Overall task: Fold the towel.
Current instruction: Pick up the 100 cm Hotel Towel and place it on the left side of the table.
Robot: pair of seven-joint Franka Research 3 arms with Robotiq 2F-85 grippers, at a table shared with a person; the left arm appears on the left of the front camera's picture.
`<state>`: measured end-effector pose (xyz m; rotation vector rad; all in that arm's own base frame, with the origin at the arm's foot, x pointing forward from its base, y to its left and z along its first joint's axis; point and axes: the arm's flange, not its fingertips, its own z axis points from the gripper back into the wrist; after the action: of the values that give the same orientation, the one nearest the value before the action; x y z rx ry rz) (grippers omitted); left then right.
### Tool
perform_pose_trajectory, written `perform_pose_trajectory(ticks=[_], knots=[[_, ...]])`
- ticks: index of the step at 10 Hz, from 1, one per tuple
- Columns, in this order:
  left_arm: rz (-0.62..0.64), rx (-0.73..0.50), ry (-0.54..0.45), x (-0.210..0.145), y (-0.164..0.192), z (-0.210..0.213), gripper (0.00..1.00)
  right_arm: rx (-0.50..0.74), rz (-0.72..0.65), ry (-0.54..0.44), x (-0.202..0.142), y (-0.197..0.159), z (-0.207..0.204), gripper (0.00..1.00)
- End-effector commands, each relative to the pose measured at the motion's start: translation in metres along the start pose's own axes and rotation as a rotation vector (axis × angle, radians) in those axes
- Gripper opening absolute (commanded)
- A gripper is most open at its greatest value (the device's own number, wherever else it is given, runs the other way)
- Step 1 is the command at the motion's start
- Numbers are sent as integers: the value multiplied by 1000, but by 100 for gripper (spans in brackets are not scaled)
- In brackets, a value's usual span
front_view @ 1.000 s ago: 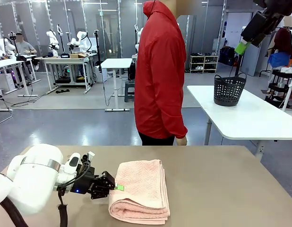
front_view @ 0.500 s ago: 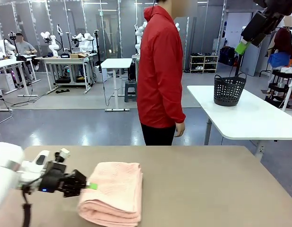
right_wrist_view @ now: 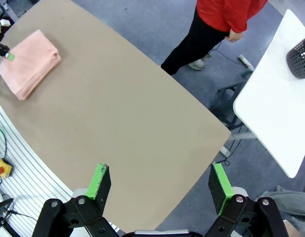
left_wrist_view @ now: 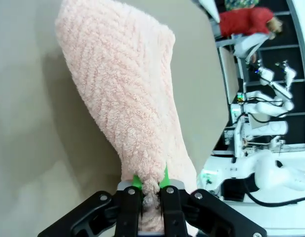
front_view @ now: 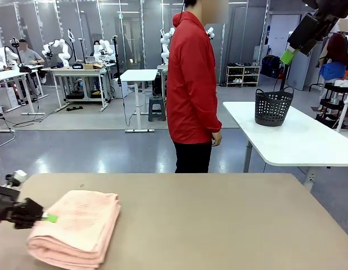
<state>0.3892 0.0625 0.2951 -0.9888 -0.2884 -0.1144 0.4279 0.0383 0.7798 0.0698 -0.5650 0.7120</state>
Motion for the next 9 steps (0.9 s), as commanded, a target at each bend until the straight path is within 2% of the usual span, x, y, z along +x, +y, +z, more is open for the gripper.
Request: perform_pose_trajectory(ticks=[1, 3, 6, 7, 8, 9], knots=[[-43, 28, 65, 22, 13, 40, 0, 3, 14, 7, -1, -1, 1, 100], [-94, 126, 79, 33, 26, 75, 0, 3, 14, 7, -1, -1, 1, 100], [-26, 186, 92, 42, 39, 92, 0, 3, 14, 7, -1, -1, 1, 100], [-4, 199, 90, 43, 38, 93, 51, 3, 14, 7, -1, -1, 1, 100], [13, 230, 86, 45, 36, 94, 52, 3, 14, 7, -1, -1, 1, 100], [19, 266, 115, 45, 32, 97, 89, 3, 14, 7, -1, -1, 1, 100]])
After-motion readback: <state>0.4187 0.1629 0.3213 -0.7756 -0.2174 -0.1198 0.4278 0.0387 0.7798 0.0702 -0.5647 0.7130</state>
